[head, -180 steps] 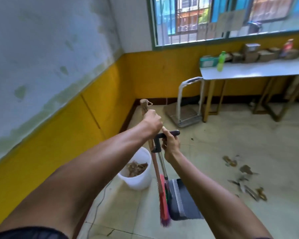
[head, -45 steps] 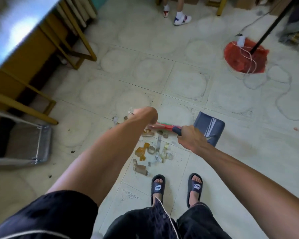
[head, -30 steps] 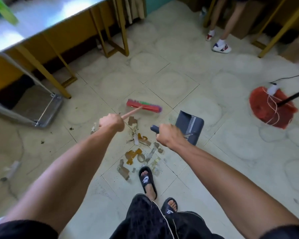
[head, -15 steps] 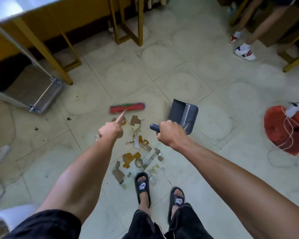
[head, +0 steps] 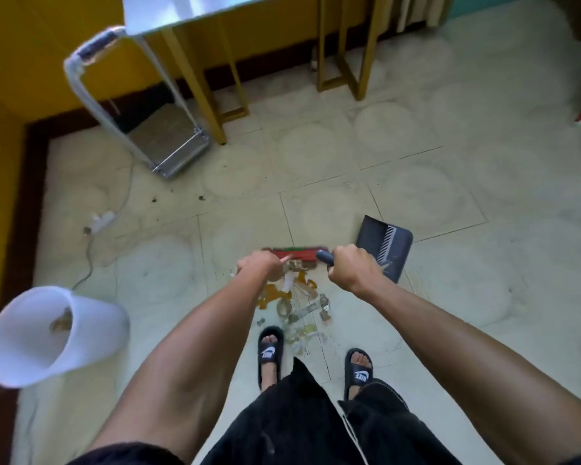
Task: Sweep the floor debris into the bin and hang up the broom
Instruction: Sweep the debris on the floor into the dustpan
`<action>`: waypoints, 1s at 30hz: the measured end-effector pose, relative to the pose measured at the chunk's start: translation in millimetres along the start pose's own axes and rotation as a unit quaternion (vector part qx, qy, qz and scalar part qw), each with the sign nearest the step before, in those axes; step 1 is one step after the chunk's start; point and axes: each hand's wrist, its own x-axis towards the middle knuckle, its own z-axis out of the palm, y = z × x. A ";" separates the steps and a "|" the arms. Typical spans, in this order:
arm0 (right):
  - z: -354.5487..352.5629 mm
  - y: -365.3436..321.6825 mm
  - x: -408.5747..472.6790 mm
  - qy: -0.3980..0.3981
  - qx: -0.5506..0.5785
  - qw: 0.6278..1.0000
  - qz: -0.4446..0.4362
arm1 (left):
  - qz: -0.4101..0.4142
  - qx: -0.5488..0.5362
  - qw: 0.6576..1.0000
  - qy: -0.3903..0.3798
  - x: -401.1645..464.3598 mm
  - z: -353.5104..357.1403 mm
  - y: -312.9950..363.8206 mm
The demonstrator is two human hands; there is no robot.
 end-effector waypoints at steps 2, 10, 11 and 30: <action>-0.9 15.9 -10.5 -0.004 0.009 1.000 -0.013 | -0.028 -0.017 0.999 -0.009 -13.9 2.3 2.3; -15.9 39.8 -38.7 -0.013 0.009 0.999 -0.048 | -0.128 -0.106 0.986 -0.006 -55.9 10.5 -32.9; -15.6 38.4 -42.0 -0.016 0.000 0.999 -0.051 | -0.133 -0.114 0.985 -0.009 -60.0 12.1 -39.5; 24.8 53.7 -91.9 -0.031 -0.074 0.993 -0.085 | -0.206 -0.248 0.947 -0.012 -82.8 165.2 -78.6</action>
